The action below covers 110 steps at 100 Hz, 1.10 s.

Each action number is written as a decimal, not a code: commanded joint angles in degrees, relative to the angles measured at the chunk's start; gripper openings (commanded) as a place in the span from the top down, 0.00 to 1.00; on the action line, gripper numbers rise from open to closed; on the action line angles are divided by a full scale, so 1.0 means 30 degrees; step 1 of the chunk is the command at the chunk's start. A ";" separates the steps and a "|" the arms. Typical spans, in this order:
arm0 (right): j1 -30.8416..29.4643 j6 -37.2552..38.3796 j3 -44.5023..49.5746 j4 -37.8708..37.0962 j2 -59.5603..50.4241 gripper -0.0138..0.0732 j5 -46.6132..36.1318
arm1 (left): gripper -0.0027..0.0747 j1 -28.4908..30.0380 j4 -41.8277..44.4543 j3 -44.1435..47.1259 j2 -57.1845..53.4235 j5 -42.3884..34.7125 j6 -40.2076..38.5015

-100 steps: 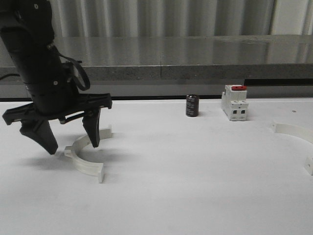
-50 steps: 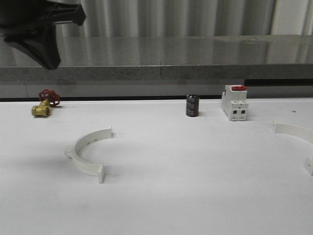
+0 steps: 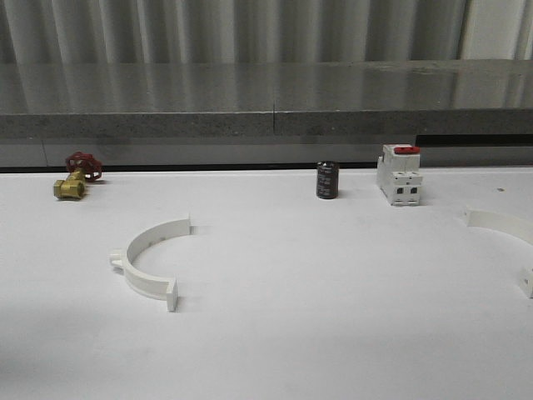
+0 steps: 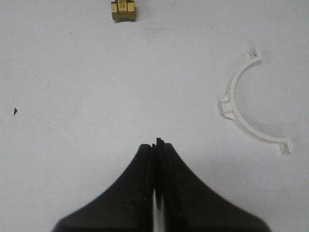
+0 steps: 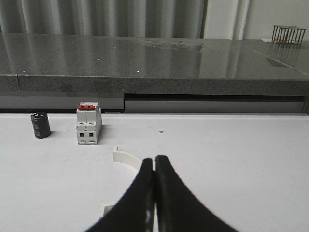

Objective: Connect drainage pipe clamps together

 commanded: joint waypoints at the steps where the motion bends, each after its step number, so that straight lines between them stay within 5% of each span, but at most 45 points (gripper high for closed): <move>1: -0.0079 -0.0197 -0.0335 0.0000 -0.0138 0.92 -0.1721 | 0.99 0.0373 -0.0414 0.0593 -0.1979 -0.0699 0.0296; 63: -0.0019 -0.0197 -0.0710 0.0000 -0.0138 0.92 -0.1497 | 0.99 0.0451 -0.1559 0.6888 -1.4148 0.0681 0.0261; 110: 0.0277 -0.0514 -0.9189 0.0000 0.6707 0.92 0.7765 | 0.99 0.0451 -0.1357 0.7730 -1.6350 0.0860 0.0261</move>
